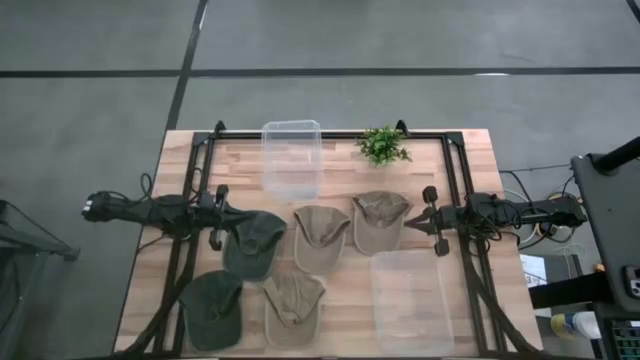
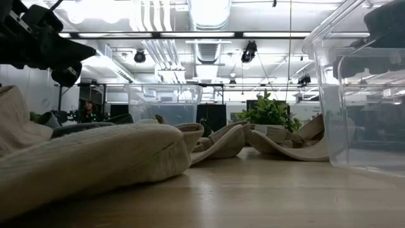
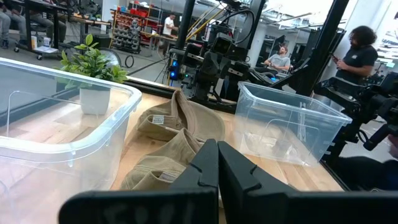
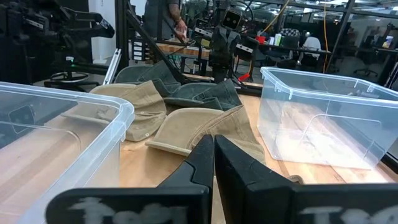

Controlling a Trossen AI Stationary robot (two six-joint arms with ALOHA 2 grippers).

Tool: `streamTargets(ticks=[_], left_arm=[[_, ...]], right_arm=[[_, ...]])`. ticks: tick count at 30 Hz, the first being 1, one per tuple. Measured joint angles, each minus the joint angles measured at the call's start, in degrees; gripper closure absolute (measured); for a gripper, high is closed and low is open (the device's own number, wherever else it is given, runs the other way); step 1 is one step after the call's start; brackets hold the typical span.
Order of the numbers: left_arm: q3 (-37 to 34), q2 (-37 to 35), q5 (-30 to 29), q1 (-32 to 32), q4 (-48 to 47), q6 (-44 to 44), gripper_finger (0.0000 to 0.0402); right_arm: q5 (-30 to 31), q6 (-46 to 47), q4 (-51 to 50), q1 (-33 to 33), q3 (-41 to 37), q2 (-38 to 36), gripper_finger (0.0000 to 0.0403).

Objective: Pick & Place hat

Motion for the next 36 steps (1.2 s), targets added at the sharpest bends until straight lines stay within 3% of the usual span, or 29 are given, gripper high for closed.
streamTargets(ticks=[14,18,24,28,32,36], left_arm=[[0.0,-0.02,-0.01,0.0,0.0,-0.02,0.0401],[0.0,-0.01,0.0,0.0,0.0,-0.01,0.0401],[-0.01,-0.01,0.0,0.0,-0.01,0.0,0.0401],[-0.01,-0.02,0.0,0.0,0.0,0.0,0.0401],[-0.01,0.0,0.0,0.0,-0.01,0.0,0.0401],[0.0,0.0,-0.02,0.0,0.01,0.0,0.0401]], right_arm=[[-0.01,-1.22,1.64,0.01,0.01,0.0,0.0394],[-0.04,8.04,3.35,0.01,0.01,0.01,0.0394],[1.39,11.69,10.46,-0.04,0.02,0.1,0.0394],[1.66,22.35,13.75,-0.07,0.02,0.25,0.0394],[8.28,30.23,14.05,-0.14,0.02,0.55,0.0394],[9.95,41.63,13.78,-0.1,1.13,3.75,0.0378]])
